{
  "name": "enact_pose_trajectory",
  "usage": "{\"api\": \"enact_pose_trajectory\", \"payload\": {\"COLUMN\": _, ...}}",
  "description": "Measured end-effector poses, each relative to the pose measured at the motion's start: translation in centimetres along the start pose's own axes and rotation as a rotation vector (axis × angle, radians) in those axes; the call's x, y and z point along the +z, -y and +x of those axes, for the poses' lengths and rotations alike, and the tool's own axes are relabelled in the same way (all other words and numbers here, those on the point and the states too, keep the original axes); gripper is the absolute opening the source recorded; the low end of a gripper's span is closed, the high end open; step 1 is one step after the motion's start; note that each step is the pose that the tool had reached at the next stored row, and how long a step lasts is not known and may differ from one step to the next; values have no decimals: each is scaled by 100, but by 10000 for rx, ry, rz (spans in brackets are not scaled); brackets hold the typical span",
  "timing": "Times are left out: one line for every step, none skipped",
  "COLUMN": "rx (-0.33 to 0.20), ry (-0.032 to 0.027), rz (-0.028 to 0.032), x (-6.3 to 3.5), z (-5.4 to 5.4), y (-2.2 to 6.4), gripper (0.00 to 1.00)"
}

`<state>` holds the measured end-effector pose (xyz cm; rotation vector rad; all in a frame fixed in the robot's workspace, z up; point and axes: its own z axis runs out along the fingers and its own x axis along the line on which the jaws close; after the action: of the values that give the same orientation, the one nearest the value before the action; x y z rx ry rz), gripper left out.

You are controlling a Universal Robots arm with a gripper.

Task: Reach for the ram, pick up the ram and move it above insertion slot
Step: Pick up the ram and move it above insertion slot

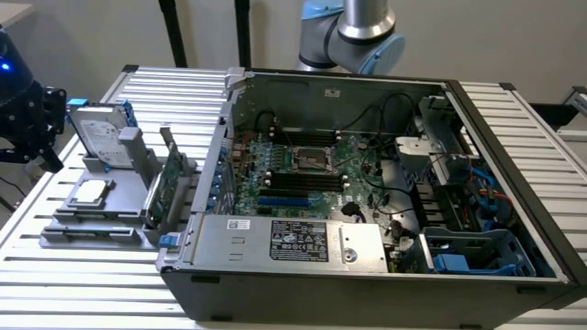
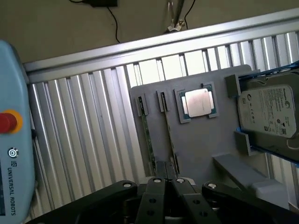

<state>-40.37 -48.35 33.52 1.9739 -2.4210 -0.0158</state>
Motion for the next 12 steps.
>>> {"api": "enact_pose_trajectory", "payload": {"rx": -1, "ry": 1, "rz": 1, "x": 1, "z": 0, "y": 0, "gripper": 12}}
{"api": "enact_pose_trajectory", "payload": {"rx": 0, "ry": 1, "rz": 0, "x": 0, "z": 0, "y": 0, "gripper": 18}}
{"api": "enact_pose_trajectory", "payload": {"rx": -1, "ry": 1, "rz": 0, "x": 0, "z": 0, "y": 0, "gripper": 24}}
{"api": "enact_pose_trajectory", "payload": {"rx": 0, "ry": -1, "rz": -1, "x": 0, "z": 0, "y": 0, "gripper": 24}}
{"api": "enact_pose_trajectory", "payload": {"rx": -1, "ry": 1, "rz": 1, "x": 5, "z": 0, "y": 0, "gripper": 30}}
{"api": "enact_pose_trajectory", "payload": {"rx": 0, "ry": 2, "rz": 1, "x": 13, "z": 0, "y": 0, "gripper": 30}}
{"api": "enact_pose_trajectory", "payload": {"rx": -1, "ry": 1, "rz": 2, "x": 27, "z": 0, "y": 0, "gripper": 36}}
{"api": "enact_pose_trajectory", "payload": {"rx": -1, "ry": 3, "rz": 9, "x": 46, "z": 0, "y": 1, "gripper": 36}}
{"api": "enact_pose_trajectory", "payload": {"rx": -2, "ry": 3, "rz": 13, "x": 63, "z": 1, "y": 1, "gripper": 36}}
{"api": "enact_pose_trajectory", "payload": {"rx": -2, "ry": 4, "rz": 17, "x": 82, "z": 1, "y": 2, "gripper": 36}}
{"api": "enact_pose_trajectory", "payload": {"rx": -4, "ry": 4, "rz": 18, "x": 100, "z": 2, "y": 2, "gripper": 36}}
{"api": "enact_pose_trajectory", "payload": {"rx": -5, "ry": 4, "rz": 19, "x": 118, "z": 2, "y": 2, "gripper": 36}}
